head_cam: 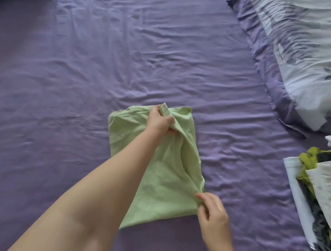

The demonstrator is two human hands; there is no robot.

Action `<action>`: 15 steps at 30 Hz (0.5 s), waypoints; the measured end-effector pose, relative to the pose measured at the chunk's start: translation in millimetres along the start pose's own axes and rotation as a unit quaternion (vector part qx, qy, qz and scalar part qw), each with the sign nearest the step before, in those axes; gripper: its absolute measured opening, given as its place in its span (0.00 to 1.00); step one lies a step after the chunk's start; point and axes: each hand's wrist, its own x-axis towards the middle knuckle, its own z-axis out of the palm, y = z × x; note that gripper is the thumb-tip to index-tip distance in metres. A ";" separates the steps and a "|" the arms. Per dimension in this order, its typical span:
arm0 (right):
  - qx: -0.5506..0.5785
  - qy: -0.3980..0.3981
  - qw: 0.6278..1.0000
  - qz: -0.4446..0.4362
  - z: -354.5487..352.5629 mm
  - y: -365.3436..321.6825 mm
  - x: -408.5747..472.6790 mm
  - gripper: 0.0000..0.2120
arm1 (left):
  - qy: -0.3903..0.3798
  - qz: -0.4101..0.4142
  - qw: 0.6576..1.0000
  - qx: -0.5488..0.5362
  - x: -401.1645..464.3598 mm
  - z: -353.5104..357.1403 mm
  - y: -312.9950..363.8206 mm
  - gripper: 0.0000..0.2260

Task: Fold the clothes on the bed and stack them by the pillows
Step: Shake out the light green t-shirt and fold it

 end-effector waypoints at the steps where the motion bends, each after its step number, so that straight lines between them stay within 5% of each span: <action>1: -0.005 0.002 1.000 0.005 -0.7 6.5 0.2 0.18 | 0.002 0.006 1.000 0.012 2.5 8.2 -2.4 0.23; 5: -0.090 0.018 0.995 -0.041 -2.7 24.3 2.6 0.21 | -0.019 0.038 0.997 0.058 6.8 34.2 -16.3 0.32; 8: -0.141 0.003 0.985 -0.098 -1.2 29.5 11.1 0.21 | -0.057 0.130 0.967 0.209 3.9 45.1 -33.5 0.30; 13: -0.163 -0.092 0.979 -0.082 8.9 27.0 28.8 0.18 | -0.086 0.257 0.777 0.568 -3.2 48.1 -63.8 0.30; 15: -0.165 -0.133 0.976 -0.041 10.5 28.6 31.6 0.19 | -0.088 0.268 0.751 0.597 -13.3 44.0 -75.8 0.35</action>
